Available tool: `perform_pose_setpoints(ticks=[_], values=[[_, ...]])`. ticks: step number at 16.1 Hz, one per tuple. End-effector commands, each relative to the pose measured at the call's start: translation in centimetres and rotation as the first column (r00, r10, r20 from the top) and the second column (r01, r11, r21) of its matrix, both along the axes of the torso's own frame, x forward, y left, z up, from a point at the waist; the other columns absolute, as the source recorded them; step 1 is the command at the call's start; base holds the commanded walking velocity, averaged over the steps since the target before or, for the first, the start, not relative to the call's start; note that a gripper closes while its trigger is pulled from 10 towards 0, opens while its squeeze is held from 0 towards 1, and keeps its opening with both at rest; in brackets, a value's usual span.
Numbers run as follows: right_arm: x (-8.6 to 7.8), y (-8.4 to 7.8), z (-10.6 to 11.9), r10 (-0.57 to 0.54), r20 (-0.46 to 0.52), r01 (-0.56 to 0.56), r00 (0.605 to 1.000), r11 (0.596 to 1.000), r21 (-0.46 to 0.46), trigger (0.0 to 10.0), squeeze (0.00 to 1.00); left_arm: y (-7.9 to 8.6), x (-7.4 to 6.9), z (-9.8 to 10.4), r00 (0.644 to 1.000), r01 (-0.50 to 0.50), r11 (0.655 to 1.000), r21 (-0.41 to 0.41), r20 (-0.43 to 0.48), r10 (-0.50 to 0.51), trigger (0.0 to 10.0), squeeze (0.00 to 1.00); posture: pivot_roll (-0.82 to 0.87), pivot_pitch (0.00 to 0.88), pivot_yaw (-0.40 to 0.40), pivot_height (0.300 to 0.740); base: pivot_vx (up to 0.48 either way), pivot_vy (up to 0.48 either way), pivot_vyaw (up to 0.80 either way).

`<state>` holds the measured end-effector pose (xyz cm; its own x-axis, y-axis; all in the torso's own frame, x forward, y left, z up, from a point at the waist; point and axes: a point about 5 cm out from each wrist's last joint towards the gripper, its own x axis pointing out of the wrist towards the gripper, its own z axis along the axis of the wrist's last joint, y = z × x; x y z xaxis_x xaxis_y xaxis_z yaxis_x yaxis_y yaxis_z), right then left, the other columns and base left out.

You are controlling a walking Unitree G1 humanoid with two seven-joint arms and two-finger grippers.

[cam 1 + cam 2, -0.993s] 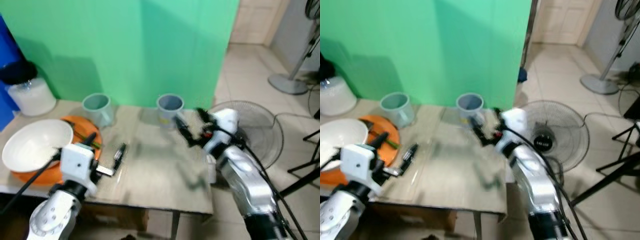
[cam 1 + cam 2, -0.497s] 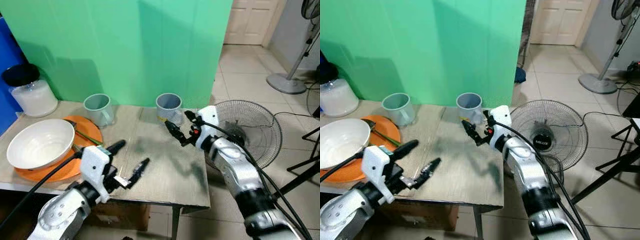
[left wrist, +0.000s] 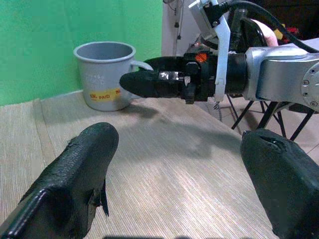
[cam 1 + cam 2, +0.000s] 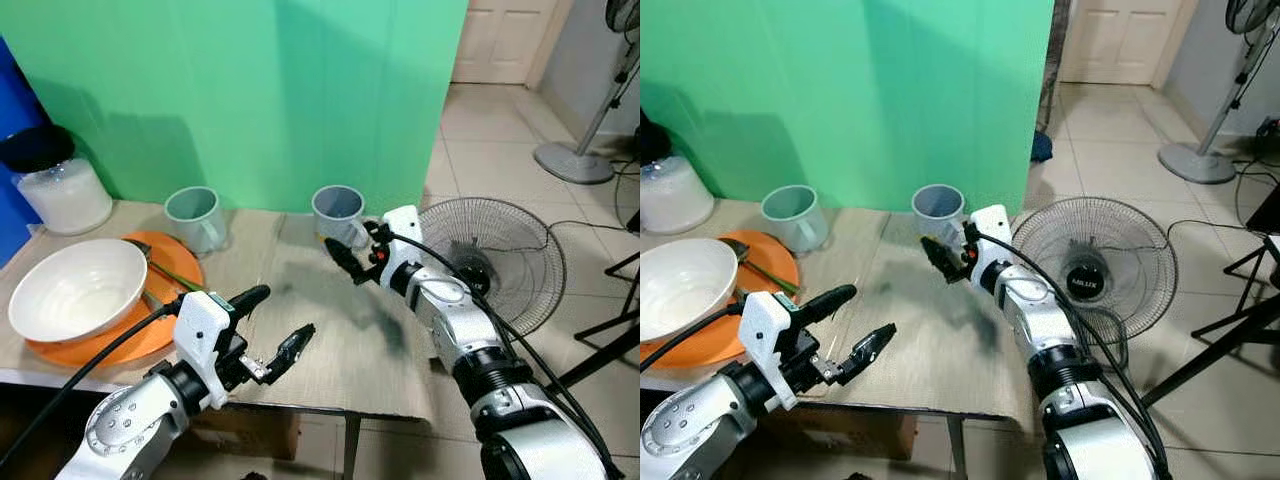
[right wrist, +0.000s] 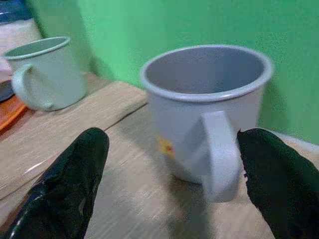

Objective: Setting the table

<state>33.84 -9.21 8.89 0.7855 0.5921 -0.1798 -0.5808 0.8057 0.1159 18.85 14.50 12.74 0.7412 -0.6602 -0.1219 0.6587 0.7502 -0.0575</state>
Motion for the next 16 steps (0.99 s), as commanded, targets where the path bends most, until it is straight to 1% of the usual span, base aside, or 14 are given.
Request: perform_pose_setpoints(ticks=[1, 2, 3, 4, 7, 11, 16], values=[[0.4, 0.4, 0.6, 0.039, 0.014, -0.039, 0.999, 0.999, 0.014, 9.7, 0.00, 0.0, 0.2, 0.1, 1.000, 0.019, 1.000, 0.006, -0.006, -0.019, 10.0, 0.00, -0.06, 0.000, 0.052, 0.740, 0.000, 0.000, 0.00], [0.4, 0.4, 0.6, 0.043, 0.016, -0.044, 0.999, 0.999, 0.016, 4.4, 0.00, 0.0, 0.2, 0.1, 1.000, 0.019, 1.000, 0.005, -0.007, -0.019, 10.0, 0.00, -0.06, 0.000, 0.052, 0.740, 0.000, 0.000, 0.00], [0.5, 0.3, 0.7, 0.042, 0.017, -0.042, 0.999, 0.999, 0.019, 2.4, 0.00, 0.0, 0.2, 0.1, 1.000, 0.019, 1.000, 0.005, -0.007, -0.019, 10.0, 0.00, -0.06, 0.000, 0.050, 0.740, 0.000, 0.000, 0.00], [0.5, 0.3, 0.7, 0.039, 0.020, -0.040, 0.999, 0.999, 0.020, 0.0, 0.00, 0.0, 0.2, 0.1, 1.000, 0.020, 1.000, 0.005, -0.007, -0.020, 10.0, 0.00, -0.06, 0.000, 0.049, 0.740, 0.000, 0.000, 0.00], [1.0, 0.2, 0.6, -0.006, 0.012, 0.006, 1.000, 1.000, 0.002, 0.0, 0.00, -0.1, 0.0, 0.1, 1.000, 0.017, 1.000, 0.005, -0.006, -0.017, 10.0, 0.00, -0.06, 0.000, 0.049, 0.740, 0.000, 0.000, 0.00], [0.9, 1.1, 0.2, -0.022, -0.004, 0.022, 1.000, 1.000, -0.011, 0.0, 0.00, -0.2, -0.2, 0.0, 1.000, 0.018, 1.000, 0.010, -0.011, -0.018, 10.0, 0.00, -0.06, 0.003, 0.049, 0.740, 0.000, 0.000, 0.00], [1.1, 0.9, -0.1, -0.041, -0.017, 0.041, 0.999, 0.999, -0.021, 0.0, 0.00, -0.2, -0.1, 0.0, 1.000, 0.017, 1.000, 0.016, -0.012, -0.017, 10.0, 0.00, -0.06, 0.000, 0.050, 0.740, 0.000, 0.000, 0.00]])
